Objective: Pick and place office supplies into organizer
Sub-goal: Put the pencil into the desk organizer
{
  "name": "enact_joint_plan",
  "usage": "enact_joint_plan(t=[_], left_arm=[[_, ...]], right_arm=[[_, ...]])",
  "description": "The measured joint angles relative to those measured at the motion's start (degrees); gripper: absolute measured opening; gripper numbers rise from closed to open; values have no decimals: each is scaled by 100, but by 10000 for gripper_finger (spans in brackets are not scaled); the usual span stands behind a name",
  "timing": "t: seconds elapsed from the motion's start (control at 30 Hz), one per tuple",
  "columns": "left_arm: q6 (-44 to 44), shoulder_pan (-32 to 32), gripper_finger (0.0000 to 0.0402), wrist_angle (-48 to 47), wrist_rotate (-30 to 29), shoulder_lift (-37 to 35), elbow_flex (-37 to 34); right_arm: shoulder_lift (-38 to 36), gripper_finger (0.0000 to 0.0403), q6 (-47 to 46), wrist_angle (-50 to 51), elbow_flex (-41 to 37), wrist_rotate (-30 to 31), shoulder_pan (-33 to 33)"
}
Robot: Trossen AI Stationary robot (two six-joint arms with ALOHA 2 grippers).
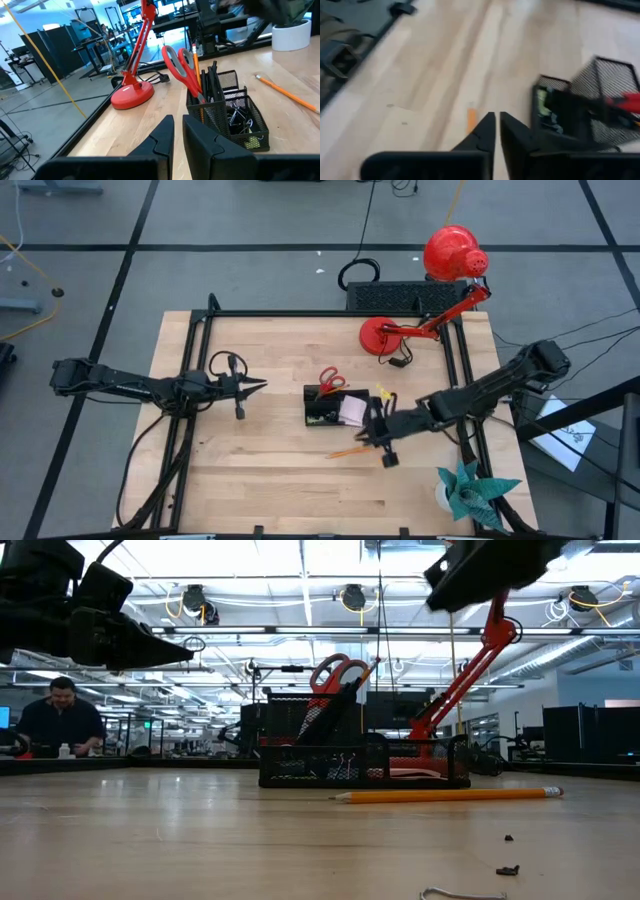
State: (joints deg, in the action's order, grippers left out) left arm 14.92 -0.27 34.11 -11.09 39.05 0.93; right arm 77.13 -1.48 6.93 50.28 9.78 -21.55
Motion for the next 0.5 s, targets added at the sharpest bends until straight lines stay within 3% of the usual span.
enact_joint_plan(t=[0.07,0.27,0.5], left_arm=[[-2,0,47,-4,-9,0,0],[-82,0,47,-4,-7,0,0],[-39,0,47,-4,1,0,0]], right_arm=[[-8,6,-31,-63,0,63,-229],[261,16,167,-268,-10,284,-728],[145,6,637,-582,-11,529,-927]])
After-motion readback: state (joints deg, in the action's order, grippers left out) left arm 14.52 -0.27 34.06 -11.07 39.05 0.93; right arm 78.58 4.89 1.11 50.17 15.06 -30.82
